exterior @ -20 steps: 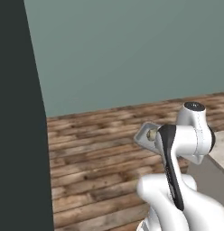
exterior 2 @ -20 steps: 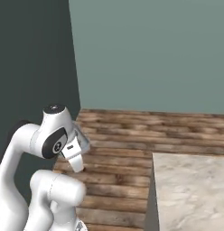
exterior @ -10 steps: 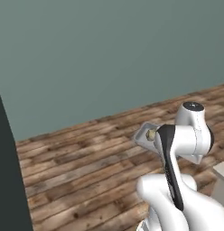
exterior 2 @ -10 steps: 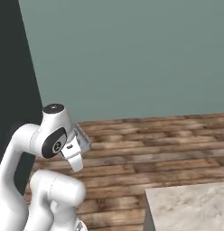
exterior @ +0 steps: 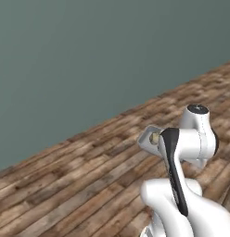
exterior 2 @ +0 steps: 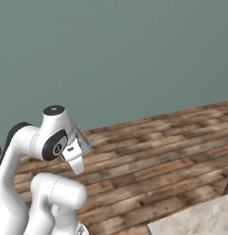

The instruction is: Place two dumplings into each of the tupperware containers and then place the containers in the fridge.

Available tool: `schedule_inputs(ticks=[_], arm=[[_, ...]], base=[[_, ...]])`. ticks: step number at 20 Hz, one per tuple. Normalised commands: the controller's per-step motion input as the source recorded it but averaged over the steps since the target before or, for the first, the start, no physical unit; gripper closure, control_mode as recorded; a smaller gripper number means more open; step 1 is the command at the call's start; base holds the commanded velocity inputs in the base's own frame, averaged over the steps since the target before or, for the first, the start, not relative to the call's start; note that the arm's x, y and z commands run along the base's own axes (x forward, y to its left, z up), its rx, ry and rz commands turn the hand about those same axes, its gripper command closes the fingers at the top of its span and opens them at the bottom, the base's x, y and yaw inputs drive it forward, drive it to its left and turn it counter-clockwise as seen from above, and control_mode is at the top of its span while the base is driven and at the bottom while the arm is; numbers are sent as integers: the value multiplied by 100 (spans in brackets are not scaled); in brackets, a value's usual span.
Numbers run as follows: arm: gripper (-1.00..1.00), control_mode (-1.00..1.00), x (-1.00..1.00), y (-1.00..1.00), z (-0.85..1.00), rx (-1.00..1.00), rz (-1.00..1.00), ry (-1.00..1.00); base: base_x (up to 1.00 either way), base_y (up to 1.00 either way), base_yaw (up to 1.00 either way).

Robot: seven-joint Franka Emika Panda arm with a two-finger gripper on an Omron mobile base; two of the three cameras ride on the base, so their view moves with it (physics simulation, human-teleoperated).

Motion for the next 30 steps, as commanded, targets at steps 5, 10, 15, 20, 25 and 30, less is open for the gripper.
schedule_inputs(ticks=[5,10,15,20,25,30], arm=[[100,100,0,0,0,0,0,0],[100,100,0,0,0,0,0,0],[100,100,0,0,0,0,0,0],[100,100,0,0,0,0,0,0],[100,100,0,0,0,0,0,0],[100,100,0,0,0,0,0,0]], base=[[98,0,-52],[100,0,-52],[100,0,-48],[100,0,-43],[100,-1,-37],[100,0,-33]])
